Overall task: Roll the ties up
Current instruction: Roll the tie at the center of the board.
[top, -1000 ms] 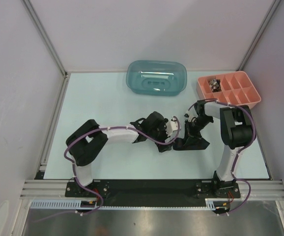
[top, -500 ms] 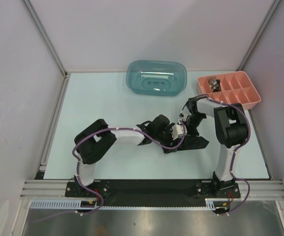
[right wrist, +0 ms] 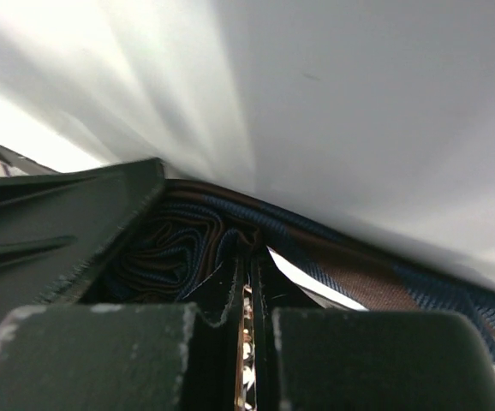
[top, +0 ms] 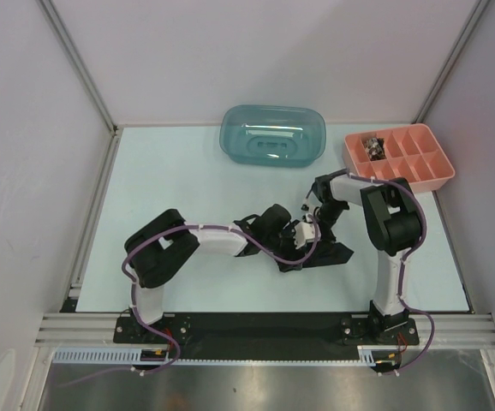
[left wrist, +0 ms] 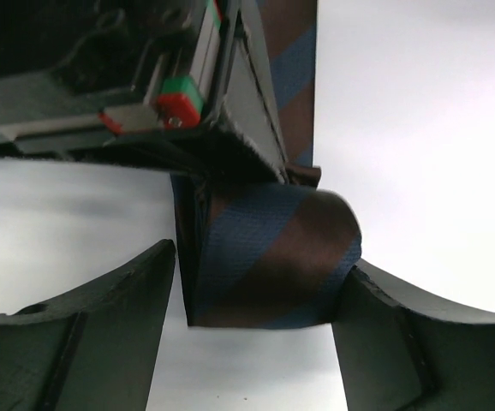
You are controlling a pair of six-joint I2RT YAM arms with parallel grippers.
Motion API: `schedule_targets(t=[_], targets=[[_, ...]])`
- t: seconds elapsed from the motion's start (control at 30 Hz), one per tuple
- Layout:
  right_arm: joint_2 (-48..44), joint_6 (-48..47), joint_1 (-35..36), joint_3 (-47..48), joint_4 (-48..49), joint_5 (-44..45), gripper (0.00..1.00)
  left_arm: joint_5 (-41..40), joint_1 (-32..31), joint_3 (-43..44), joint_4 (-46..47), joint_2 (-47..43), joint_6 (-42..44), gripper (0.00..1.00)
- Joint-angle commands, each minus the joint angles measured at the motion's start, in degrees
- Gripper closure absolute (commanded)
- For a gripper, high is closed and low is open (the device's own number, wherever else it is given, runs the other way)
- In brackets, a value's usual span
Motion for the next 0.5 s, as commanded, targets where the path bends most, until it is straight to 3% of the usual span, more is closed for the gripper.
schedule_targets(t=[0.0,0.17,0.27,0.3,0.37,0.47], targets=[[6.3,5.6,5.7,-2.4,26.1,-5.3,1.0,0.1,0.0,-0.6,3.5,-2.3,-0.4,0.26],[7.0,6.9,6.0,-2.3,28.4,-7.6,1.0,1.3,0.1,-1.3,4.4,-2.5,-0.5,0.27],[7.5,7.6,6.3,-1.5,29.3,-8.3,1.0,0.3,0.0,-0.5,2.8,-1.6,0.3,0.37],[7.6,7.7,6.2,-1.3,29.3,-8.3,1.0,-1.2,0.1,-0.2,0.9,-1.3,0.8,0.46],[7.5,7.3,6.2,-1.3,29.6,-8.1,1.0,-1.6,0.2,-0.3,-0.7,-1.8,2.0,0.5],[7.7,6.4,6.3,-1.1,29.1,-6.9,1.0,0.1,0.9,-3.0,-2.0,-4.9,3.0,0.36]])
